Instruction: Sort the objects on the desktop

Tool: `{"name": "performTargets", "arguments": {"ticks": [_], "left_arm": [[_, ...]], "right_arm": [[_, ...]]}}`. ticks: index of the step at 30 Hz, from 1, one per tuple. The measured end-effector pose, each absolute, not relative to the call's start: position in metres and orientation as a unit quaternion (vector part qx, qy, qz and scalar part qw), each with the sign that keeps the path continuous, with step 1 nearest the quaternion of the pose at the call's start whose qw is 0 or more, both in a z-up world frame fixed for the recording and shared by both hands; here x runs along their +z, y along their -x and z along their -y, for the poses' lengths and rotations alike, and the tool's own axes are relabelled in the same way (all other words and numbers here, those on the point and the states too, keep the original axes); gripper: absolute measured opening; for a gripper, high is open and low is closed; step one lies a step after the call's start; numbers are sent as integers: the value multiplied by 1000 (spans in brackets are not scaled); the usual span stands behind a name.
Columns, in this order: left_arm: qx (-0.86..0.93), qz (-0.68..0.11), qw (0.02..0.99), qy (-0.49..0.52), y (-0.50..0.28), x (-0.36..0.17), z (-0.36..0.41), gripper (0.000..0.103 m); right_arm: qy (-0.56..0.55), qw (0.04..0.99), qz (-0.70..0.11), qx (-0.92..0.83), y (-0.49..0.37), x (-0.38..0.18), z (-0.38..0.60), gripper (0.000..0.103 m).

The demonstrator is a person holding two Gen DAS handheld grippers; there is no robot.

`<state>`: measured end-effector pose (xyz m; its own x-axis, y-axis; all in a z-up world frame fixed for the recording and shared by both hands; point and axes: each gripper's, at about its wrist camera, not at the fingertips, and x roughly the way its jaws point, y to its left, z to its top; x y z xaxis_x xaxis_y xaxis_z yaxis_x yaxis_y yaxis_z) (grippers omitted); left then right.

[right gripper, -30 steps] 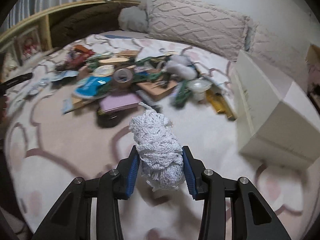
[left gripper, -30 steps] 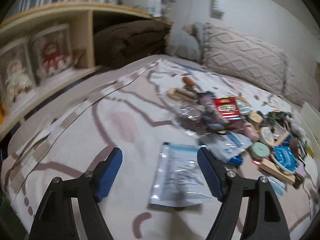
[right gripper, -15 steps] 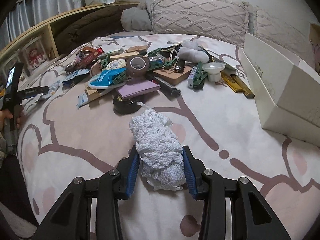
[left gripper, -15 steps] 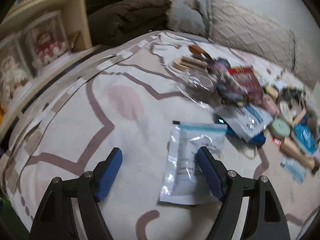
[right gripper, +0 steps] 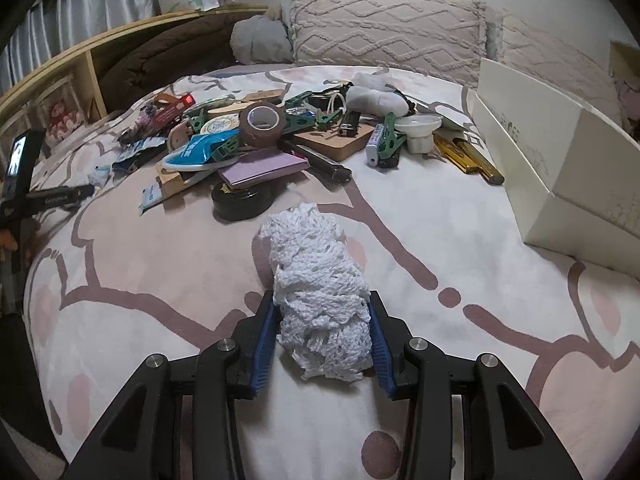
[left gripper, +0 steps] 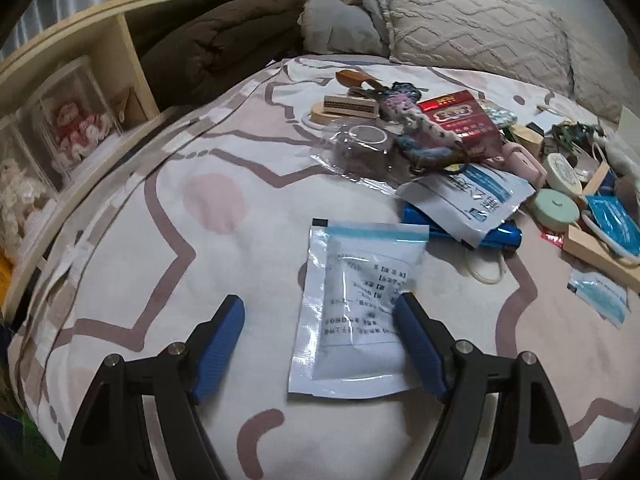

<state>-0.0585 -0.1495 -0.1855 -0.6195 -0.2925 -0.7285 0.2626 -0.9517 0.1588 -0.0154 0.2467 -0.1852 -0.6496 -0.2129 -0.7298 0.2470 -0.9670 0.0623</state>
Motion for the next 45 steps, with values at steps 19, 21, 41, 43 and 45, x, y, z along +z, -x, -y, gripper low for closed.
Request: {"name": "performTargets", "arguments": {"ticks": [19, 21, 41, 43, 45], "left_arm": [[-915, -82, 29, -395, 48, -173, 150, 92], [-916, -79, 7, -392, 47, -171, 142, 92], [-930, -7, -62, -363, 43, -159, 94, 92], [-928, -1, -60, -369, 47, -161, 97, 92], [-923, 10, -55, -380, 54, -165, 99, 92]], "right_arm": [[-386, 116, -12, -915, 12, -190, -248, 76], [-386, 116, -12, -915, 12, -190, -248, 76], [-386, 116, -12, -915, 12, -191, -248, 77], [-386, 116, -12, -915, 12, -191, -248, 77], [-386, 116, -12, -915, 11, -192, -248, 77]]}}
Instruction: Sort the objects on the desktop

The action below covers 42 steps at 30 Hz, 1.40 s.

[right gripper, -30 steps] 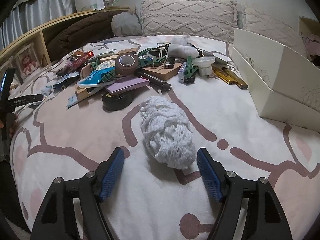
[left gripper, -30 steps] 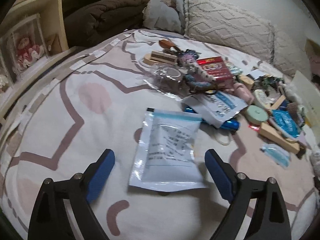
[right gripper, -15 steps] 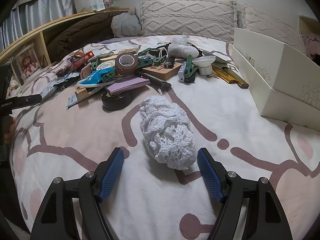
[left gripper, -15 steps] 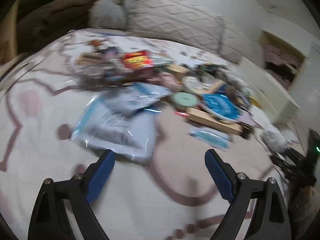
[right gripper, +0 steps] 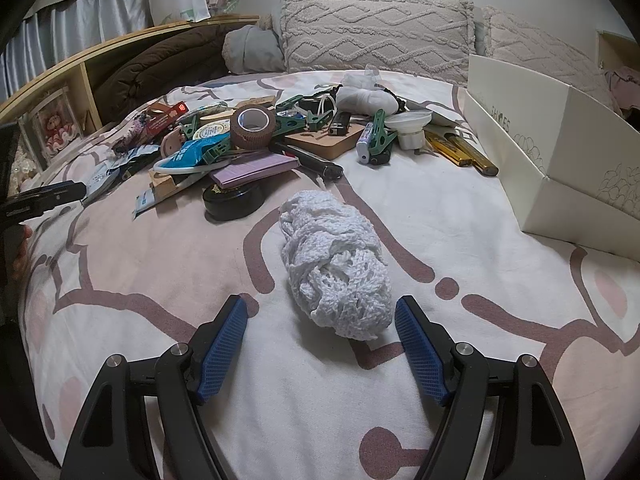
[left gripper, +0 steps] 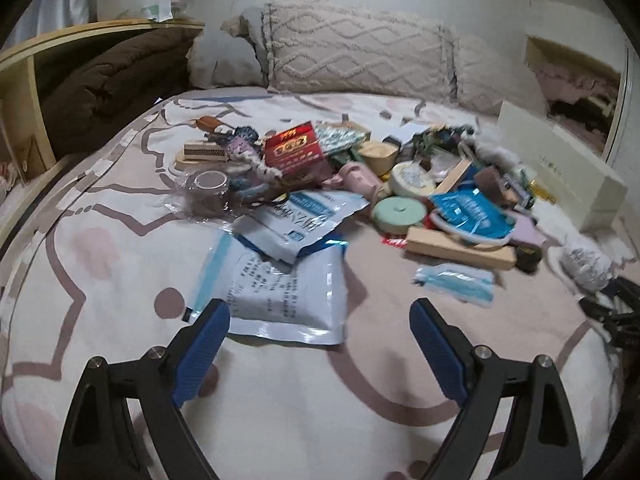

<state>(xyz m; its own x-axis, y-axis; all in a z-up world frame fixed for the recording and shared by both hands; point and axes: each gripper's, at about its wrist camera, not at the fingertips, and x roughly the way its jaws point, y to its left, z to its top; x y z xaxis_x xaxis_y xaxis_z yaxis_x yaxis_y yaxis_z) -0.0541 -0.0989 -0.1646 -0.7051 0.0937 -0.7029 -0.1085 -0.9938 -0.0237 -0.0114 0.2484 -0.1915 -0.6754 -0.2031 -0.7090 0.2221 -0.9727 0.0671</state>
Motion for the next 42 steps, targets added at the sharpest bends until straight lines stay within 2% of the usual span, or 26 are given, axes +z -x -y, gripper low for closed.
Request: {"name": "performTargets", "arguments": {"ticks": [11, 15, 18, 22, 30, 34, 42], "left_arm": [[906, 15, 35, 421, 80, -174, 124, 92], [902, -7, 28, 430, 86, -177, 118, 92], [897, -27, 20, 440, 89, -182, 113, 99], [894, -43, 15, 447, 92, -186, 110, 101], [902, -16, 14, 431, 89, -179, 120, 101], [898, 7, 23, 440, 94, -181, 127, 101], [891, -17, 21, 453, 102, -186, 121, 103]], "right_arm": [[-384, 115, -15, -916, 11, -193, -248, 78], [-380, 111, -14, -918, 10, -193, -248, 78], [-365, 79, -18, -927, 6, -189, -250, 78], [-368, 56, -15, -928, 9, -185, -255, 78], [-373, 26, -16, -927, 11, -178, -266, 78], [-376, 26, 13, -926, 13, -181, -278, 78], [-386, 31, 11, -922, 16, -191, -275, 82]]}}
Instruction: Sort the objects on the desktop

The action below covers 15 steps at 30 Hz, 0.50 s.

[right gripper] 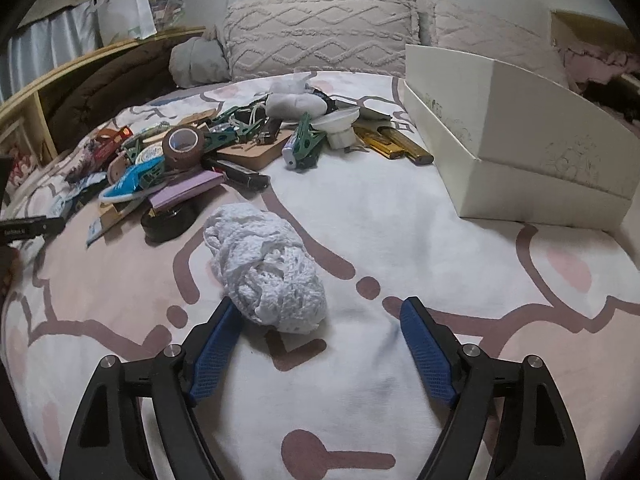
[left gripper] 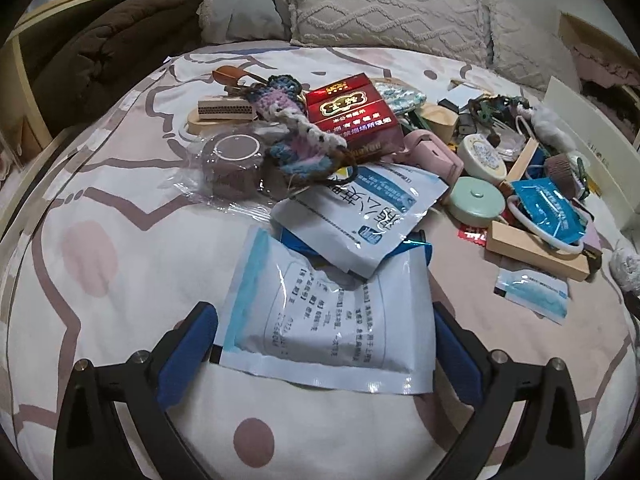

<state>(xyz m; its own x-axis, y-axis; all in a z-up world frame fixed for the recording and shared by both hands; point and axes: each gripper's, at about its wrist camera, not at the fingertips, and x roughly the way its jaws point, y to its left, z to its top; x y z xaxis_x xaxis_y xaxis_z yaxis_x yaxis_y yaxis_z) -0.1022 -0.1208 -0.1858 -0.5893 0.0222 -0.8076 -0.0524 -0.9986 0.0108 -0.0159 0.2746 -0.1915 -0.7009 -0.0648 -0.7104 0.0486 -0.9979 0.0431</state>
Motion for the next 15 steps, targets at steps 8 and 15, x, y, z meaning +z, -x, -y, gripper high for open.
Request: {"name": "performTargets", "arguments": {"ticks": [8, 15], "left_arm": [[899, -16, 13, 437, 97, -182, 124, 92], [906, -17, 23, 423, 92, -177, 123, 77]], "right_arm": [[-384, 35, 18, -922, 16, -193, -278, 84], [-384, 36, 18, -922, 16, -193, -279, 84]]}}
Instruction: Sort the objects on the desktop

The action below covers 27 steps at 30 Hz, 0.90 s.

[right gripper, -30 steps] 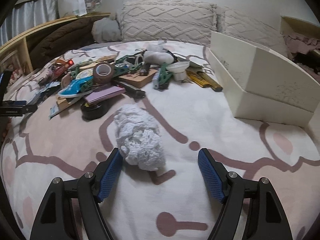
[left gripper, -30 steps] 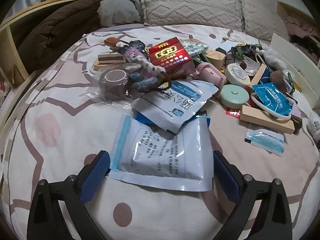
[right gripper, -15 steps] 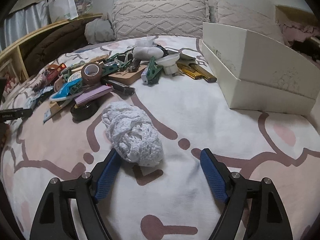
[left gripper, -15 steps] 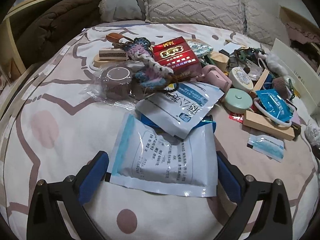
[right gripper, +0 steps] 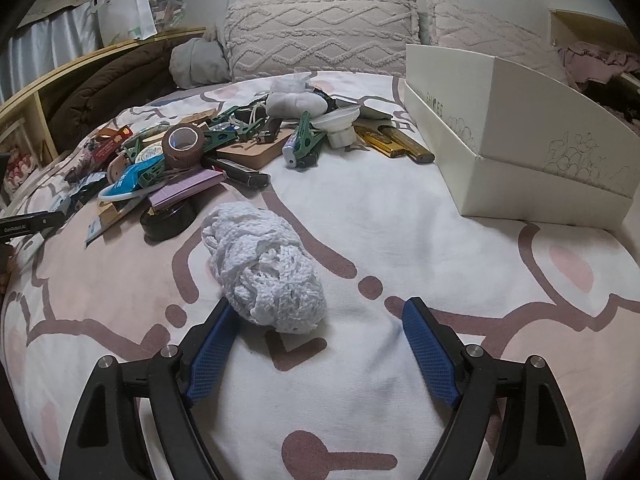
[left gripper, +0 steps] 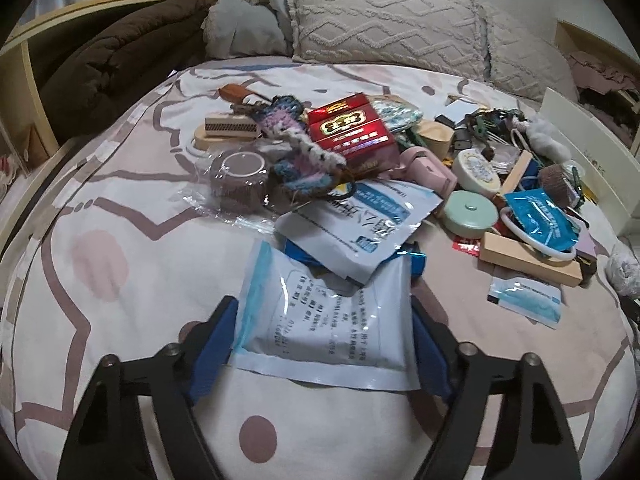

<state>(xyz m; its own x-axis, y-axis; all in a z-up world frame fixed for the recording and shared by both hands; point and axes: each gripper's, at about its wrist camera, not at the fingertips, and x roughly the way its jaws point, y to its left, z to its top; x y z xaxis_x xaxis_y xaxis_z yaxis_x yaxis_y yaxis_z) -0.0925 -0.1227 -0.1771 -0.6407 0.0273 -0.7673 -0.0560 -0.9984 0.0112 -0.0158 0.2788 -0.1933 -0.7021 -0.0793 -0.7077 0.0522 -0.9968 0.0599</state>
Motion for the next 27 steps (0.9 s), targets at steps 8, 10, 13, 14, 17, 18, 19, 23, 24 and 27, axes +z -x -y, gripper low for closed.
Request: {"name": "performTargets", "arguments": {"ticks": [8, 10, 13, 14, 17, 18, 19, 23, 24, 27], "left_arm": [[907, -14, 27, 420, 88, -177, 121, 71], [907, -9, 29, 421, 84, -177, 121, 71], [905, -6, 27, 423, 77, -176, 119, 71], [905, -6, 28, 424, 74, -176, 118, 71], [904, -6, 29, 427, 66, -174, 113, 71], [903, -6, 29, 428, 65, -174, 112, 71], [903, -7, 28, 430, 64, -174, 111, 71], [901, -15, 22, 433, 66, -177, 108, 72], [901, -15, 21, 433, 66, -177, 109, 72], [903, -18, 17, 429, 66, -178, 108, 76]], "right_arm": [[-384, 40, 21, -922, 16, -194, -280, 85], [-384, 40, 21, -922, 17, -195, -280, 85], [-384, 40, 21, -922, 17, -195, -280, 85], [-384, 40, 21, -922, 17, -195, -280, 85], [-384, 40, 21, -922, 17, -195, -280, 85], [-384, 40, 21, -922, 17, -195, -280, 85], [-384, 40, 21, -922, 17, -195, -280, 85], [-384, 41, 21, -922, 17, -195, -280, 86], [-384, 42, 22, -922, 16, -195, -280, 86], [-381, 53, 26, -923, 15, -194, -280, 86]]}}
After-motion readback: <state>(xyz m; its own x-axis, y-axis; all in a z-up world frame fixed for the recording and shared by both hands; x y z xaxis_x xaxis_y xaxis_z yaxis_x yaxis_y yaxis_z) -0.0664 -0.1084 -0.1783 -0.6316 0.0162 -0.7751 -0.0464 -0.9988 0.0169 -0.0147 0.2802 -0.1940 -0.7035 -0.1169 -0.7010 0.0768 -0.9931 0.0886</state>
